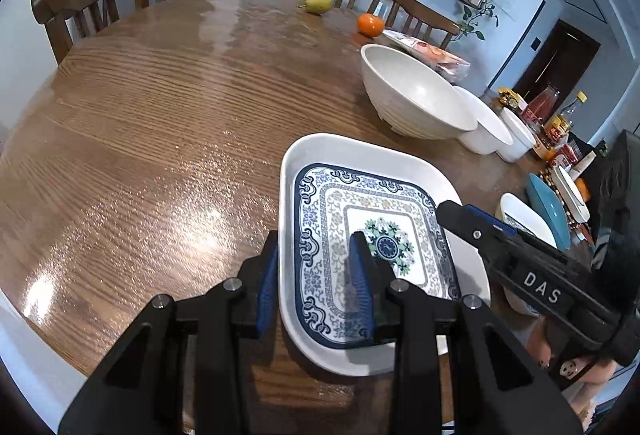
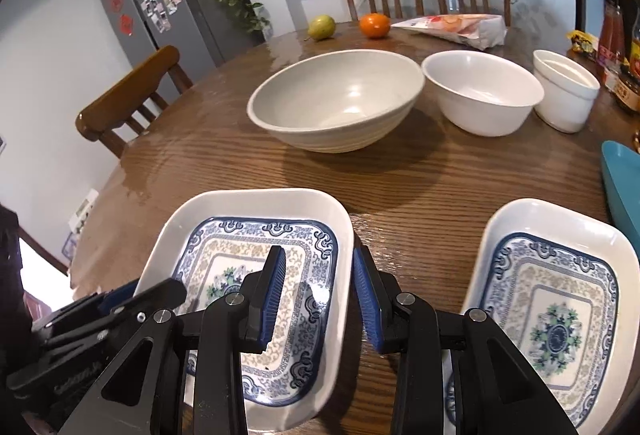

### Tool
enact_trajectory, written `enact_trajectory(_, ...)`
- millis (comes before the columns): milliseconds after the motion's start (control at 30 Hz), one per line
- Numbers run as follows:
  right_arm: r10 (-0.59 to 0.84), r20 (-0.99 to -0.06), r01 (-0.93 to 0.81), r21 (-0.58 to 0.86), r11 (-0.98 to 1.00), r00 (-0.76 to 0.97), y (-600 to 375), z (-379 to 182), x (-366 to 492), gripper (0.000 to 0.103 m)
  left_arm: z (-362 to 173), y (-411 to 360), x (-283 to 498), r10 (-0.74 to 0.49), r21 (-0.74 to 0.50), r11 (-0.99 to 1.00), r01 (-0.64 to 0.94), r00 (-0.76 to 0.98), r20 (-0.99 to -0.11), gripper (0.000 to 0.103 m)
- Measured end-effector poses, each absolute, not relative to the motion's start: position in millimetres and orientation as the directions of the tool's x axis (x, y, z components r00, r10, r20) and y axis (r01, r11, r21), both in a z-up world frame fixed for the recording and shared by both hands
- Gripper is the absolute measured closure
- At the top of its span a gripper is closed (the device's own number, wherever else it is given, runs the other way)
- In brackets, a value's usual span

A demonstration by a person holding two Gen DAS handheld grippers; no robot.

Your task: Organize plates and bowls

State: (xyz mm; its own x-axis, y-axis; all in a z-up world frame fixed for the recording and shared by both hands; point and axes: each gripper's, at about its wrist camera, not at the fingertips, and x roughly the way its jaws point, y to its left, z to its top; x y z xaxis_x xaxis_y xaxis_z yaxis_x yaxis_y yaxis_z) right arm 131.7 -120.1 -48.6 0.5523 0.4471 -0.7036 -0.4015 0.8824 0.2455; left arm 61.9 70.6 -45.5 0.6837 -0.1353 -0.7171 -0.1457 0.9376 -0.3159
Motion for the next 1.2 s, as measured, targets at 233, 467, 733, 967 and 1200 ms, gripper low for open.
enact_trajectory(233, 0.433, -0.669, -0.357, 0.259, 0.898, 0.604, -140, -30, 122, 0.062, -13, 67, 49, -0.042, -0.257, 0.952, -0.167, 0.759, -0.650, 0.054)
enact_trajectory(467, 0.366, -0.544, -0.224, 0.310, 0.924, 0.755, -220, 7, 92, 0.023, 11, 20, 50, -0.239, -0.310, 0.949, 0.064, 0.785, -0.571, 0.045)
enact_trajectory(733, 0.263, -0.583, -0.049, 0.356, 0.933, 0.769, -284, -12, 90, 0.023, -8, -63, 76, -0.413, -0.331, 0.909, 0.255, 0.663, -0.624, 0.055)
enact_trajectory(967, 0.229, -0.624, 0.005, 0.350, 0.937, 0.747, -306, -39, 94, 0.038, -28, -82, 88, -0.362, -0.280, 0.932, 0.230, 0.621, -0.695, 0.064)
enact_trajectory(1200, 0.218, -0.665, 0.014, 0.325, 0.946, 0.715, -306, -55, 104, 0.069, -38, -85, 97, -0.382, -0.305, 0.924, 0.230, 0.558, -0.737, 0.077)
